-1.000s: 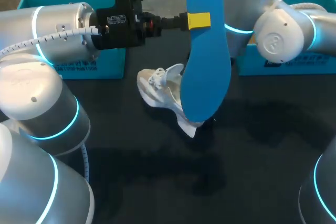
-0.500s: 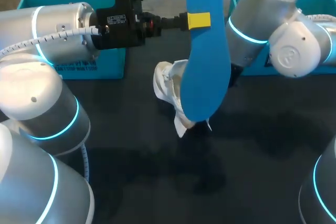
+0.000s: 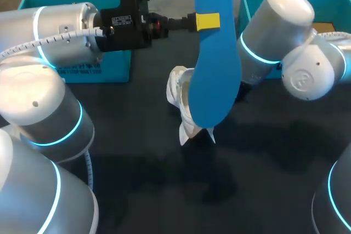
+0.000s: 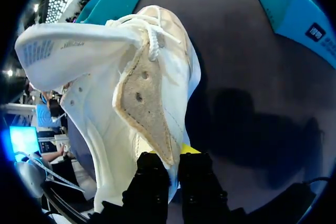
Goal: Take the shoe out of the shoebox, open the shoe tongue, remove and reinsert the insole, then place the shoe into the shoebox
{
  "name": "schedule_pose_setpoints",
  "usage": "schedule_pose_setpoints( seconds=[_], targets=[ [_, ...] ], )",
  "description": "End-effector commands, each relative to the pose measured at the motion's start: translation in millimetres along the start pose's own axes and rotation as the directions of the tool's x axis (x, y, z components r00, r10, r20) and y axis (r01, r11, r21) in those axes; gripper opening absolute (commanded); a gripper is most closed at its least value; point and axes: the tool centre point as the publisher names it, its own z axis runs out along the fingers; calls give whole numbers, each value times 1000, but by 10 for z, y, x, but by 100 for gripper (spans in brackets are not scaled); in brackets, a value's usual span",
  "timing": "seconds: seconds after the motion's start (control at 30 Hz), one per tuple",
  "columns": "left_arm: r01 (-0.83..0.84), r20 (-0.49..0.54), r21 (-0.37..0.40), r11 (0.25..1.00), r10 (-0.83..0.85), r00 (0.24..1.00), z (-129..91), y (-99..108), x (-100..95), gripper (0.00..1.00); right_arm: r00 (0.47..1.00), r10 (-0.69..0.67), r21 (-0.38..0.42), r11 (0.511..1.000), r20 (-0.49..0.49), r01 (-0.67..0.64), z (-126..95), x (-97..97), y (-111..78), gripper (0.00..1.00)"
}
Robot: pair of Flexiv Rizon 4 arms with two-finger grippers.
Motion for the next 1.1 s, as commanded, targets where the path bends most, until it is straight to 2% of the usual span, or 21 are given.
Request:
schedule_pose_setpoints(
  seconds=[0.03, 0.3, 0.73, 1.1],
  targets=[
    [-1, -2, 4, 1000, 1, 1000, 10, 15, -9, 0, 1000, 24, -39, 999, -4, -24, 30, -42, -54, 0],
    [-1, -2, 4, 1000, 1, 1000, 10, 15, -9, 0, 998, 53, -23, 998, -15, -54, 100, -69, -2, 0],
    [-1, -2, 4, 1000, 1, 1000, 10, 15, -9, 0, 996, 81, 24, 996, -28, -80, 379, -29, 58, 0],
    [-1, -2, 4, 1000, 1, 1000, 10, 15, -9, 0, 992, 128, -16, 992, -18, -128, 562, -63, -5, 0]
  ],
)
